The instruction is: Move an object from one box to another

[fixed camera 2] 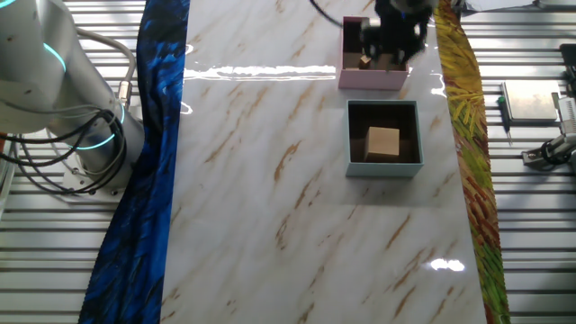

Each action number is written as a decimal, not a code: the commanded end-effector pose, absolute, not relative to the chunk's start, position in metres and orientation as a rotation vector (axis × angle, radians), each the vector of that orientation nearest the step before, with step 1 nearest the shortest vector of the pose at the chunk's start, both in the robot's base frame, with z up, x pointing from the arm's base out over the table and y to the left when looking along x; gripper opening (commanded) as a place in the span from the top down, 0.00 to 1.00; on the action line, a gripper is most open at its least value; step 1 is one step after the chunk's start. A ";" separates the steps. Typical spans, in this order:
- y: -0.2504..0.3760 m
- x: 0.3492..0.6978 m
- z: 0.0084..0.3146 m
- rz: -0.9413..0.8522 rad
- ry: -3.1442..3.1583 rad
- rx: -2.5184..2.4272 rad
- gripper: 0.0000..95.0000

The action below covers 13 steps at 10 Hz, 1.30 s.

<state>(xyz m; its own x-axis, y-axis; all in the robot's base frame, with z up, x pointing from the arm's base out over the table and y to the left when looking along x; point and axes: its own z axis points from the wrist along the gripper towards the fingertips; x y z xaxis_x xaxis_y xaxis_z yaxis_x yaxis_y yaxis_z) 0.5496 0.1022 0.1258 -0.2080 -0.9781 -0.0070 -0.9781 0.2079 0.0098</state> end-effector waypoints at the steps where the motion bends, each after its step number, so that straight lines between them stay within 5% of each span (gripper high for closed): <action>1: 0.067 0.554 0.123 0.012 -2.277 2.164 0.80; 5: 0.059 0.551 0.120 -0.005 -2.403 2.042 0.80; 6: 0.059 0.551 0.120 -0.002 -2.448 1.986 0.60; 13: 0.042 0.551 0.101 -0.004 -2.464 1.964 0.60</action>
<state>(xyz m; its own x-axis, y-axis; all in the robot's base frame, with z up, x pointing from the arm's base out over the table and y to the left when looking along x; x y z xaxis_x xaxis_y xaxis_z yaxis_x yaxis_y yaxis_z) 0.5515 0.0451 0.1027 -0.2348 -0.9720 -0.0057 -0.9720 0.2348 -0.0061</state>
